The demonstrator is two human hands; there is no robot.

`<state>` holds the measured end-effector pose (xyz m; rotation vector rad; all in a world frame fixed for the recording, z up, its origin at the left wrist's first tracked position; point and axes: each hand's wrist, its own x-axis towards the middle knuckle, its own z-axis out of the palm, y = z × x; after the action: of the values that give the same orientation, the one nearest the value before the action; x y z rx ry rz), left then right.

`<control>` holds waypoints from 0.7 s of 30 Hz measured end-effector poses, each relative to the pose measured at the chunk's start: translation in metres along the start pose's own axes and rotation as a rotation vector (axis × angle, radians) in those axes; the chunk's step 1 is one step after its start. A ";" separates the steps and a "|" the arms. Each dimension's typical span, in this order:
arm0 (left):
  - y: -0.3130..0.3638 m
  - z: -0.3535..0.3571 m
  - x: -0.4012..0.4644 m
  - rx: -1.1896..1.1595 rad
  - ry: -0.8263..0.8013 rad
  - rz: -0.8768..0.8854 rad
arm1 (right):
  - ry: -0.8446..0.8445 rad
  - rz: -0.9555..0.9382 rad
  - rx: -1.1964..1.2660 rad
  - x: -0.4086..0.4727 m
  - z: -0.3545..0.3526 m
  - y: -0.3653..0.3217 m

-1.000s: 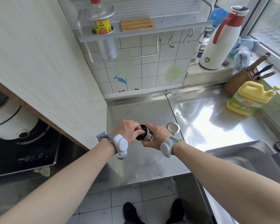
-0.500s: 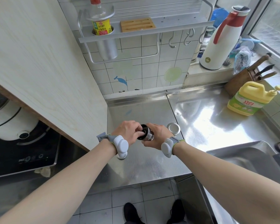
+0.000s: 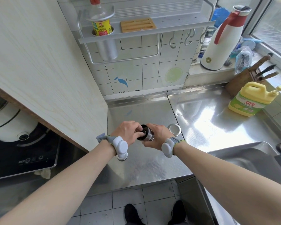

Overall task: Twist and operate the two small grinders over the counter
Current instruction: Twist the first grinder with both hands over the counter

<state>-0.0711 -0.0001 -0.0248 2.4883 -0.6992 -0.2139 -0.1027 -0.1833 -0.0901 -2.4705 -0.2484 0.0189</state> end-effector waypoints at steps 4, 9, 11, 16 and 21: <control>-0.001 -0.001 -0.002 -0.053 -0.026 0.082 | -0.025 0.021 0.000 0.003 0.000 0.003; -0.001 0.000 -0.001 -0.036 0.005 0.055 | -0.021 0.001 0.008 0.003 -0.001 0.002; 0.000 -0.002 0.000 -0.015 0.001 0.008 | -0.002 -0.008 0.011 0.002 0.000 0.000; 0.000 -0.003 -0.002 -0.023 -0.006 0.035 | 0.007 -0.005 0.022 0.001 0.001 0.000; -0.001 -0.002 -0.003 -0.040 -0.020 0.064 | -0.012 -0.004 0.019 0.001 0.000 0.001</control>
<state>-0.0728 0.0030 -0.0235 2.4252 -0.7736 -0.2276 -0.1009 -0.1844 -0.0906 -2.4512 -0.2568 0.0341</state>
